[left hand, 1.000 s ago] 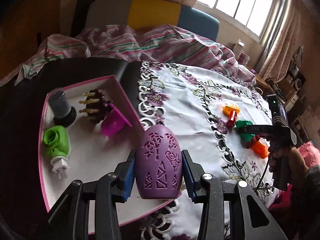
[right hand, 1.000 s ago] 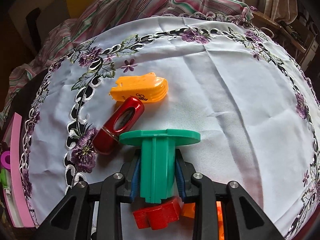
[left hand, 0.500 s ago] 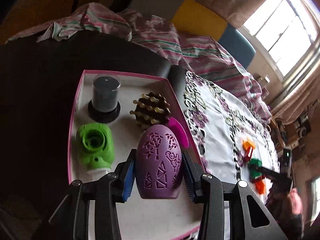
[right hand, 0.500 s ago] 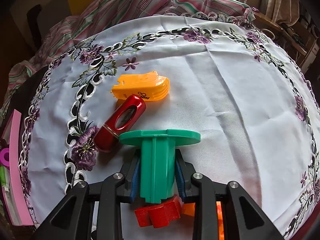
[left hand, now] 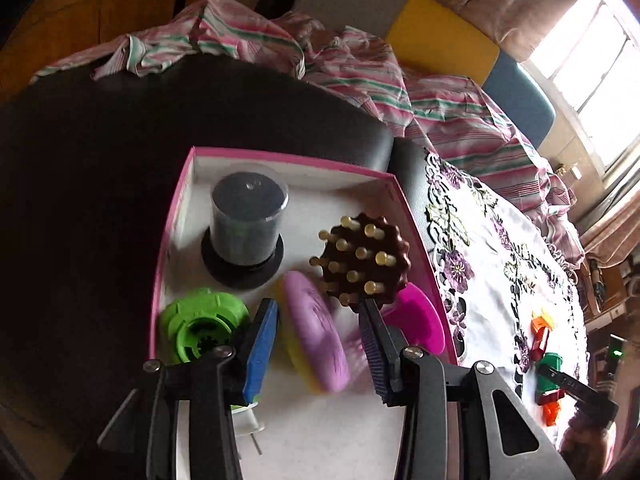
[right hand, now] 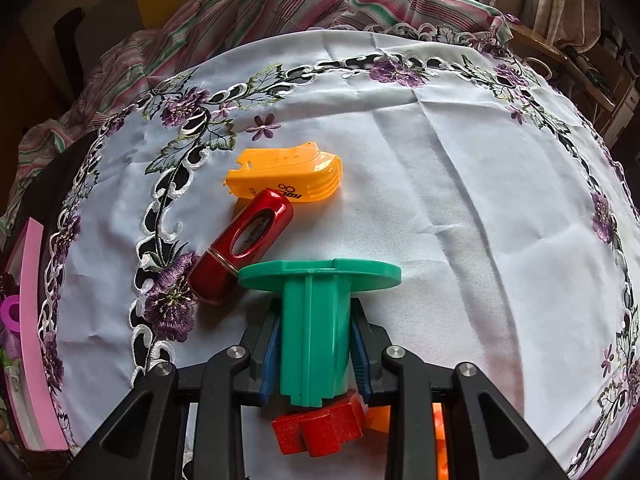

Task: Organize rigid objects
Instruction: 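Carry the purple egg into the tray and open the left gripper, then carry the green spool toward the tray with the right gripper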

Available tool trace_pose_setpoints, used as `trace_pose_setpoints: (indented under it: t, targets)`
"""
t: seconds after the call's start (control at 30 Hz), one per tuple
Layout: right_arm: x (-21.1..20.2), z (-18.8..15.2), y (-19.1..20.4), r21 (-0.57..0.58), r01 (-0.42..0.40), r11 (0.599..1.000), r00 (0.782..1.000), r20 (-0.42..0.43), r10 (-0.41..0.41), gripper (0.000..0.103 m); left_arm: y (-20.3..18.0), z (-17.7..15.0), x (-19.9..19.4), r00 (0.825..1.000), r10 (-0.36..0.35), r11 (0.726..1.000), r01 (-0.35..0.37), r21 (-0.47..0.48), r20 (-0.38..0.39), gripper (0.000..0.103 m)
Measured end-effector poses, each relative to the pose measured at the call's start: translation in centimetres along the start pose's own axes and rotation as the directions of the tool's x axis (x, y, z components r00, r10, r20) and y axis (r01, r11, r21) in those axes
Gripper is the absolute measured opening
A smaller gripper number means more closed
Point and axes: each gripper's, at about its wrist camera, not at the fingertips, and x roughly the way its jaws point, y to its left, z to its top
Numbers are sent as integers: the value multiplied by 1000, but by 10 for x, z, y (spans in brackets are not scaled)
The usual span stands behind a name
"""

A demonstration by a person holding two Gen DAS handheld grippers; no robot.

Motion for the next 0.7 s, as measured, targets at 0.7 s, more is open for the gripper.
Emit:
trace_pose_setpoints:
  t: [0.7]
  targets:
    - [-11,1,-2,12,26,1000,999,37,-26,30,-34,-68,-80,985,59,965,-98,244,162,44]
